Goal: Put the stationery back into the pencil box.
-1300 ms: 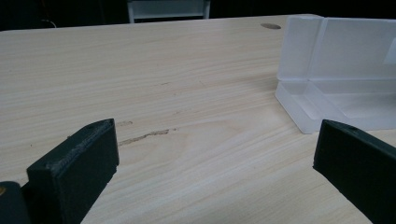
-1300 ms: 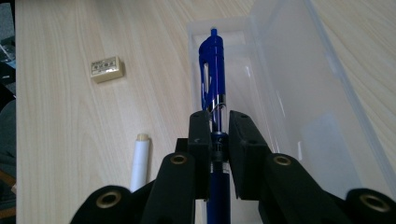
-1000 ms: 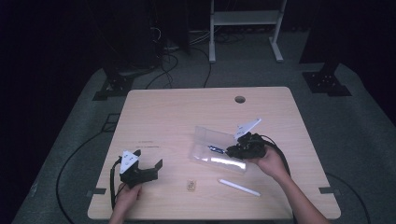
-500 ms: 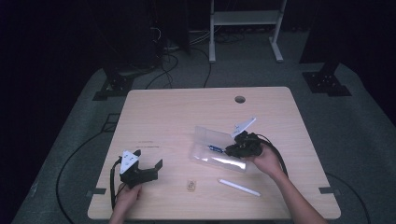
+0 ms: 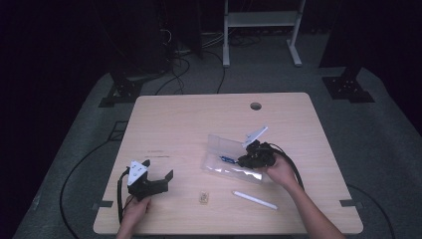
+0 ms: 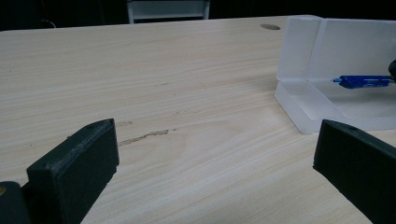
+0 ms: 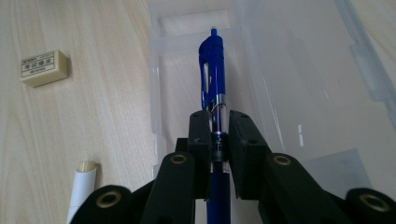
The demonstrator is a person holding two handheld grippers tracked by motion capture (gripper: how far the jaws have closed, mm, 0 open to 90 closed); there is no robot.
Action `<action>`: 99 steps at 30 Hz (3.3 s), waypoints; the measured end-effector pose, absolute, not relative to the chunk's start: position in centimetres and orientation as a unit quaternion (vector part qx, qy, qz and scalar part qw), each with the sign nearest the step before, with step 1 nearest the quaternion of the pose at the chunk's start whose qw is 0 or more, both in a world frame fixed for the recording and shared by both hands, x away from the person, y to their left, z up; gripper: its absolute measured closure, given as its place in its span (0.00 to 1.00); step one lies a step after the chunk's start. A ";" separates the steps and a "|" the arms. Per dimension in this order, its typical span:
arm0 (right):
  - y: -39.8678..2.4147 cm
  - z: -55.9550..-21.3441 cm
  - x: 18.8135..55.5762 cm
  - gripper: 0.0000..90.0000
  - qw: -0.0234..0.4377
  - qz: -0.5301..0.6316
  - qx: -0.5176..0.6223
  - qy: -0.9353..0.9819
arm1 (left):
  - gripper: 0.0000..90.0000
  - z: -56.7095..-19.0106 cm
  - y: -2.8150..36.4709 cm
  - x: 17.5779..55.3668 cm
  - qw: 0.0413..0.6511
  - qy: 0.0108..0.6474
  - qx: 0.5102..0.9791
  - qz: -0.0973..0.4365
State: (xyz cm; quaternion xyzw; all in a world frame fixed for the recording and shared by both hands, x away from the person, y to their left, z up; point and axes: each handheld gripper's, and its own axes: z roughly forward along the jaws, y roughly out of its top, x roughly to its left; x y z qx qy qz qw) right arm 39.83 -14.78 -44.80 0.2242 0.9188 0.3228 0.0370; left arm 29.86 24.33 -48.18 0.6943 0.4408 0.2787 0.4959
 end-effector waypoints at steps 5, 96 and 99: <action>-14.6 -45.2 40.1 0.88 0.033 0.321 0.229 0.918 | 0.00 -48.2 24.3 29.9 0.495 0.441 0.695 0.279; -18.8 -44.1 34.6 0.45 0.029 0.368 0.224 0.902 | 0.00 -48.2 24.3 29.8 0.494 0.439 0.695 0.282; -19.0 -44.3 34.3 0.45 0.027 0.369 0.224 0.902 | 0.00 -48.2 24.2 29.8 0.494 0.439 0.695 0.282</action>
